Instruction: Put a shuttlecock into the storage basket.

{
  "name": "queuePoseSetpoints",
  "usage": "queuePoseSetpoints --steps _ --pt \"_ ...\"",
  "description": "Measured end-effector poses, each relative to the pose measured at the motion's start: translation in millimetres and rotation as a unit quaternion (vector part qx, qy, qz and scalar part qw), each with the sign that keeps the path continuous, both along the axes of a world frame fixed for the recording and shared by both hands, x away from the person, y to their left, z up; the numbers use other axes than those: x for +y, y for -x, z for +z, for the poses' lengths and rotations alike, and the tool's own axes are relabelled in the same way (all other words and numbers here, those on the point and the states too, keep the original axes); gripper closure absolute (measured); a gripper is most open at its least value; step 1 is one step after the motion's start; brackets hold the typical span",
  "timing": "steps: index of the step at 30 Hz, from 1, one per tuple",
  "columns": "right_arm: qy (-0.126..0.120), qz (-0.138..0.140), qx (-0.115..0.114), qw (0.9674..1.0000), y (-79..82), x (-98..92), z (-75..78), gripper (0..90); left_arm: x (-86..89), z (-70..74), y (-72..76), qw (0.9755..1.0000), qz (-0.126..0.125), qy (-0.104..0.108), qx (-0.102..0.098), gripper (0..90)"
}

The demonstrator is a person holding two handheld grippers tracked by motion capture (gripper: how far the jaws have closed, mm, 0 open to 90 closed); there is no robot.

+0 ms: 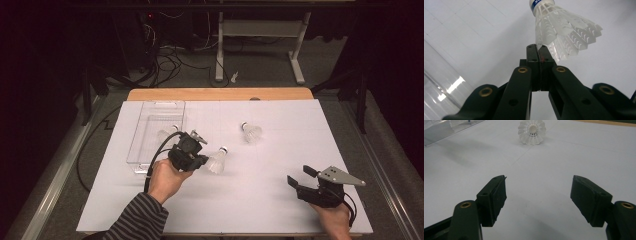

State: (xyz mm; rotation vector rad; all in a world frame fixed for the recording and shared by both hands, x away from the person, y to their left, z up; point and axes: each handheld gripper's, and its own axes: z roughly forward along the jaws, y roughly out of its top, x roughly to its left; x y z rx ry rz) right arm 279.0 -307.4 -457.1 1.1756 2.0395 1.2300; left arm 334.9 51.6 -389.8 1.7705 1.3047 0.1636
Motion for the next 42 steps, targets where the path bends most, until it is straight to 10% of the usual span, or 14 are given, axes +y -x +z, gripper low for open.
queuePoseSetpoints --steps 42 --pt "-0.006 -0.002 0.000 1.0000 -0.2 -1.2 0.0 29.5 46.4 25.9 -24.0 0.9981 0.056 0.024 -0.008 89.8"
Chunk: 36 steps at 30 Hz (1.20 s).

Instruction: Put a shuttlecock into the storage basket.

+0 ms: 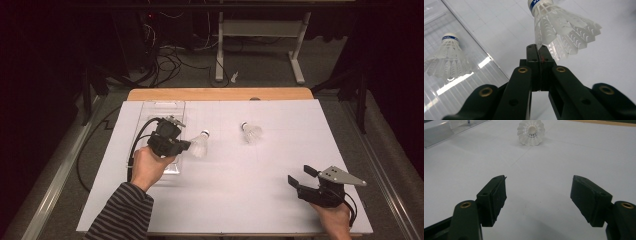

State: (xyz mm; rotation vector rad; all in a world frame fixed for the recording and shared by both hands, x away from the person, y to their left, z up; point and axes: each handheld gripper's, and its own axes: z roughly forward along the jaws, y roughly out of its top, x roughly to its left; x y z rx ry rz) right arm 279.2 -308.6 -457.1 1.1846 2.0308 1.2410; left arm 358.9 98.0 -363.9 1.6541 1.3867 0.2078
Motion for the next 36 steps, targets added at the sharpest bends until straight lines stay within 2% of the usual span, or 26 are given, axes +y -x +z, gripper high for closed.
queuePoseSetpoints --steps 4,11,22,28,36 --pt "0.000 0.001 0.000 1.0000 -0.8 -0.2 -0.2 29.5 2.4 0.3 -3.1 0.9999 0.006 0.008 0.004 89.8" --pt "0.000 -0.001 0.000 1.0000 -0.2 -0.2 0.0 29.5 4.5 -0.4 -5.8 1.0000 0.005 0.005 0.006 89.8" --pt "0.002 0.001 -0.001 1.0000 -0.4 -0.1 -0.1 29.6 11.1 2.9 -12.8 0.9998 0.019 0.005 0.004 89.8" --pt "0.002 -0.001 0.000 1.0000 -0.5 -0.6 -0.2 29.6 14.5 2.7 -18.7 0.9994 0.033 -0.002 0.005 89.8" --pt "0.003 -0.002 0.001 1.0000 -1.1 -0.8 -0.5 29.6 24.1 3.8 -26.2 0.9988 0.049 0.005 0.008 89.8"
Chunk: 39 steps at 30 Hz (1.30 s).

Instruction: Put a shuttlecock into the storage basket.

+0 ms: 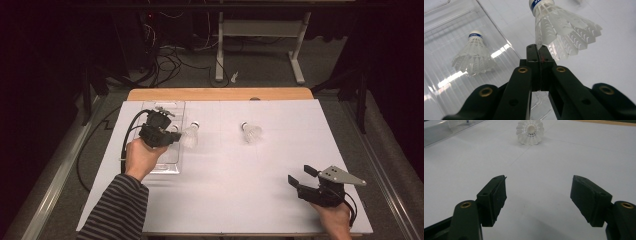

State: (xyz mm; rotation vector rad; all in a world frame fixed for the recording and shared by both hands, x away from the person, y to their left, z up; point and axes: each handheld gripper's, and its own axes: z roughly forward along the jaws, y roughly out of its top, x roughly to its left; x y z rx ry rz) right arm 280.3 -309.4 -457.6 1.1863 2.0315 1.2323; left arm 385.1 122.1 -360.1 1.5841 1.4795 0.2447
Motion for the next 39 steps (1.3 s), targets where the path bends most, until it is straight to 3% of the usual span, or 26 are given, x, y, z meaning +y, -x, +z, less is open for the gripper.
queuePoseSetpoints --steps 20,39 --pt "0.003 -0.001 0.000 1.0000 -0.2 0.4 -0.1 29.7 25.7 -3.7 -20.4 0.9987 0.052 -0.003 -0.001 89.8" --pt "0.000 -0.001 0.001 1.0000 -0.9 0.1 -0.5 29.7 40.3 -5.1 -33.8 0.9968 0.080 -0.005 -0.002 89.8"
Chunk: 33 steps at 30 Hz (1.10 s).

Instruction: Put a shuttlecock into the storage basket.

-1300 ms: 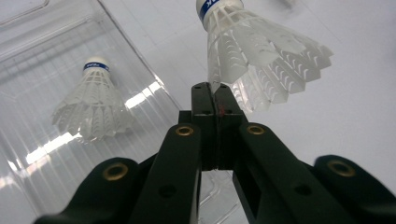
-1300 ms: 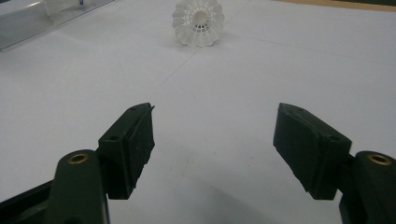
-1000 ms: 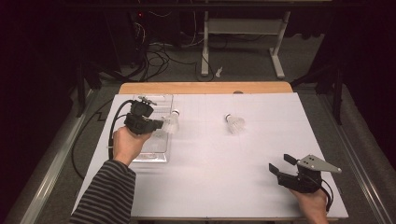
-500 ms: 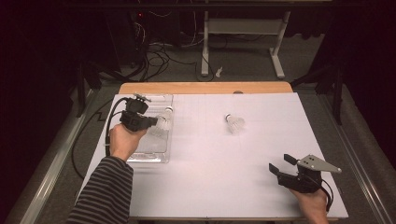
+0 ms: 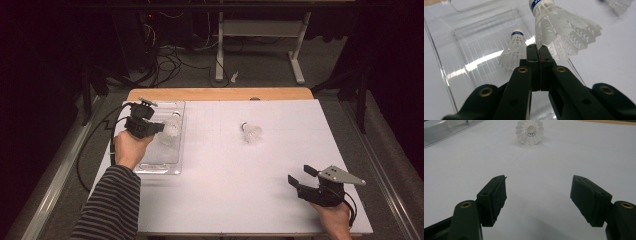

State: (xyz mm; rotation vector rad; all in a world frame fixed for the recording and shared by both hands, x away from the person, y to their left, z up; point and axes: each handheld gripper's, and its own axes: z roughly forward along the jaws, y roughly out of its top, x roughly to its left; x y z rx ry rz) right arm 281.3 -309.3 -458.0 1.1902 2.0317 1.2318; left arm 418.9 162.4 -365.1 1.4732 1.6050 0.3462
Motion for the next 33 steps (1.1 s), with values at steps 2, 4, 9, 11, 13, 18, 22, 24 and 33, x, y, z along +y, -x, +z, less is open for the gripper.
queuePoseSetpoints --steps 2,4,9,11,13,18,22,24,33 --pt "0.000 0.000 0.001 1.0000 -0.5 0.4 -0.3 29.7 1.2 0.1 -1.5 1.0000 0.004 0.003 0.001 89.8" --pt "0.001 0.001 0.000 1.0000 -0.4 0.4 -0.2 29.7 2.4 0.0 -2.6 1.0000 0.007 0.003 0.000 89.8" --pt "0.001 0.001 -0.001 1.0000 -0.2 0.1 0.0 29.6 5.9 -1.5 -5.1 0.9999 0.013 0.001 0.003 89.8" --pt "0.001 0.001 0.000 1.0000 0.2 0.5 0.1 29.7 7.2 -1.6 -5.9 0.9999 0.015 0.001 0.001 89.8" --pt "0.000 0.000 0.000 1.0000 0.3 0.4 0.1 29.6 8.4 -1.2 -6.5 0.9999 0.017 0.001 0.001 89.8" --pt "0.001 0.001 0.000 1.0000 0.2 0.4 0.1 29.6 13.4 -0.5 -9.8 0.9996 0.028 0.003 -0.001 89.8" --pt "0.001 0.001 0.001 1.0000 0.1 0.5 0.0 29.6 17.1 -2.2 -11.8 0.9994 0.035 0.001 0.000 89.8" --pt "0.001 0.001 0.001 1.0000 0.0 0.5 -0.1 29.6 18.9 -3.1 -12.7 0.9993 0.036 0.000 0.001 89.8" --pt "0.003 0.002 0.003 1.0000 -0.5 0.7 -0.6 29.6 27.9 -7.9 -19.4 0.9986 0.053 -0.006 0.006 89.7"
